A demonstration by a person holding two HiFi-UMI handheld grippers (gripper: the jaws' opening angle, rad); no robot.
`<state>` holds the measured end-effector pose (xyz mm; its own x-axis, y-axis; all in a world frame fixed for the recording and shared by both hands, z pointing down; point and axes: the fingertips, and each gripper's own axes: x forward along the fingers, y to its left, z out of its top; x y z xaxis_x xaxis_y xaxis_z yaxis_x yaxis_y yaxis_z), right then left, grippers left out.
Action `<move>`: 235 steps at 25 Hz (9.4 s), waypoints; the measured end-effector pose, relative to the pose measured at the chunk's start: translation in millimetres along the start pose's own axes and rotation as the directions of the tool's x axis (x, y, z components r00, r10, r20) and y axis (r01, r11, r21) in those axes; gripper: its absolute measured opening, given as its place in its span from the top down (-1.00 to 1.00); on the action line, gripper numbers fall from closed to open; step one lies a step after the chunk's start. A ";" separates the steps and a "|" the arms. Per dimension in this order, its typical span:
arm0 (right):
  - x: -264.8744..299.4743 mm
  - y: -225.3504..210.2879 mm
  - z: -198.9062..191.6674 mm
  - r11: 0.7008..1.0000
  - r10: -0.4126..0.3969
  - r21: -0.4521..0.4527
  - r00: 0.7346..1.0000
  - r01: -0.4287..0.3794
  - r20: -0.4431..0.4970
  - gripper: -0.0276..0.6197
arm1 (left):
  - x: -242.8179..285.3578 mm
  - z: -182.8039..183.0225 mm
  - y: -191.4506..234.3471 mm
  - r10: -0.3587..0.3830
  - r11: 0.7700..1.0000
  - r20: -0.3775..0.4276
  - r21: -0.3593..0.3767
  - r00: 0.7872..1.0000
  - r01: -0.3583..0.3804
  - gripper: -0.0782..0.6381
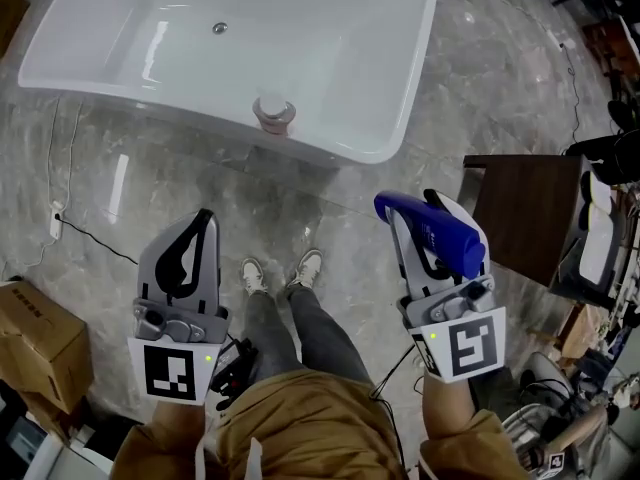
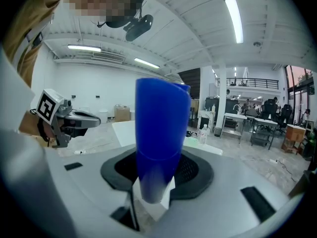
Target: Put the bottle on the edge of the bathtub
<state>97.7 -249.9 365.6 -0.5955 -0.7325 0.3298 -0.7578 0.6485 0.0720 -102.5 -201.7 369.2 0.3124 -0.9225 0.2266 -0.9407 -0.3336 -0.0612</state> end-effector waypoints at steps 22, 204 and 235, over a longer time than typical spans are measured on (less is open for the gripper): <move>62.8 -15.3 -52.5 1.000 0.027 0.008 1.000 -0.027 -0.009 0.43 | 39.8 -44.2 2.4 -0.002 1.000 -0.030 -0.023 1.000 0.002 0.76; 228.8 -10.2 -219.5 0.999 0.004 -0.034 0.994 -0.007 -0.107 0.12 | 53.0 -136.9 5.1 0.006 0.996 -0.186 -0.087 0.983 -0.023 0.76; 185.0 1.6 -212.5 0.992 -0.019 -0.123 0.992 0.003 -0.127 -0.07 | 28.5 -127.0 -2.1 -0.042 0.996 -0.152 -0.079 0.988 0.030 0.76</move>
<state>43.0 -340.3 626.8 -0.5425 -0.7126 0.4448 -0.7213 0.6666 0.1882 -108.4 -202.6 499.2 0.3282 -0.8675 0.3739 -0.9383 -0.3452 0.0228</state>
